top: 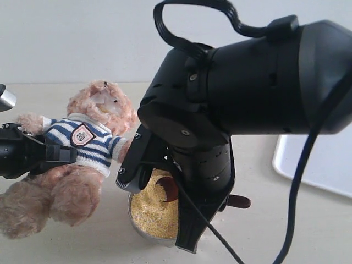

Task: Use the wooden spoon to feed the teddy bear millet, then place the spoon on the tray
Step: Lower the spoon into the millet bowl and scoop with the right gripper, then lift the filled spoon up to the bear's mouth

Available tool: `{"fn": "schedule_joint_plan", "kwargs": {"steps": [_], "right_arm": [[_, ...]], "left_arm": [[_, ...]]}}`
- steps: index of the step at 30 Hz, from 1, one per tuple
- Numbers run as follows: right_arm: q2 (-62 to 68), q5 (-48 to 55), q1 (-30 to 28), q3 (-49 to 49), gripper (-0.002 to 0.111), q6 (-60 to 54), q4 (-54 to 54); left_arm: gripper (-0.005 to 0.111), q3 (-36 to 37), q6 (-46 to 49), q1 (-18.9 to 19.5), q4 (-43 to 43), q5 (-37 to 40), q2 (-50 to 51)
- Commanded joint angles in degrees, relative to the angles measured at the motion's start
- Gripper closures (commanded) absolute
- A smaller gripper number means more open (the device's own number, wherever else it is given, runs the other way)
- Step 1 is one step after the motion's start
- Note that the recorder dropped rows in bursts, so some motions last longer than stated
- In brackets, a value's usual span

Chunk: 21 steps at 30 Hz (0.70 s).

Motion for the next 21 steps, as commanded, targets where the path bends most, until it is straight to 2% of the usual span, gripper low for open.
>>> {"fn": "schedule_joint_plan", "kwargs": {"steps": [1,9,12,15,21], "right_arm": [[-0.71,0.34,-0.03,0.10,0.109,0.16,-0.35],[-3.16,1.55,-0.33,0.10,0.109,-1.38,-1.52],[-3.21,1.66,-2.74,0.10,0.109,-4.38,0.82],[-3.84,1.21,-7.64,-0.01,0.109,-8.56,6.70],[-7.44,-0.63,-10.35,-0.01,0.109,-11.66,10.78]], "left_arm": [[0.102,-0.04,0.23,-0.26,-0.94,0.27,-0.07],[0.102,-0.04,0.23,-0.26,-0.59,0.27,-0.07],[0.102,-0.04,0.23,-0.26,-0.59,0.27,-0.07],[0.102,-0.04,0.23,-0.26,-0.87,0.40,-0.07],[0.102,-0.04,2.81,-0.26,-4.11,0.98,2.88]]}}
